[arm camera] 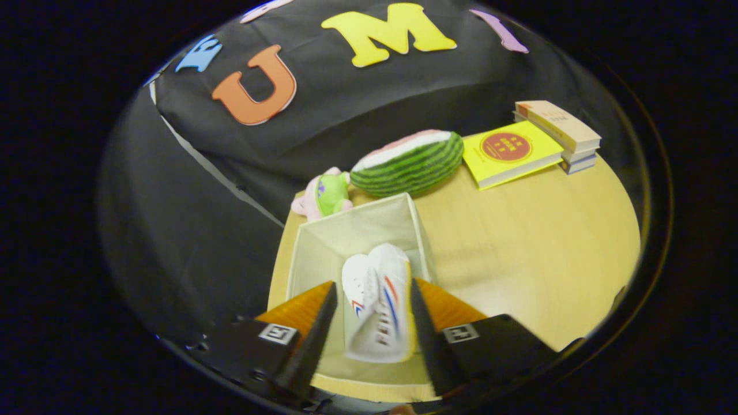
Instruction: Open the storage box then place both shoes into the box .Put the left shoe in first, then the right shoe, with the right side of both shoes facing outward in a uniform manner.
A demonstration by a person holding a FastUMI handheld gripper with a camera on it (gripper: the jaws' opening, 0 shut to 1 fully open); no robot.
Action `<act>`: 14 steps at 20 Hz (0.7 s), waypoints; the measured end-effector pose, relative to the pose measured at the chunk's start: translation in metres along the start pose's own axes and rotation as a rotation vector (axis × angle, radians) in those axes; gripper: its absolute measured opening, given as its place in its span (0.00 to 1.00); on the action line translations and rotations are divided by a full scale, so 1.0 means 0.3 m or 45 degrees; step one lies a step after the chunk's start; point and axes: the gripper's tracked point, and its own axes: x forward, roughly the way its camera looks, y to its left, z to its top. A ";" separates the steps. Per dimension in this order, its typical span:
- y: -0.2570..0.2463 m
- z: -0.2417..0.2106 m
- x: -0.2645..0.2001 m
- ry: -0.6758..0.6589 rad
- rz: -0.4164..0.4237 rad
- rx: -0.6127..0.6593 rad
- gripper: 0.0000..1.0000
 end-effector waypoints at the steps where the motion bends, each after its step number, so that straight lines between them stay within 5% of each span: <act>1: -0.037 0.034 -0.035 -0.070 -0.072 -0.058 1.00; 11: -0.114 0.268 -0.458 -0.499 -0.199 -0.247 1.00; 14: -0.104 0.282 -0.590 -0.602 -0.145 -0.256 1.00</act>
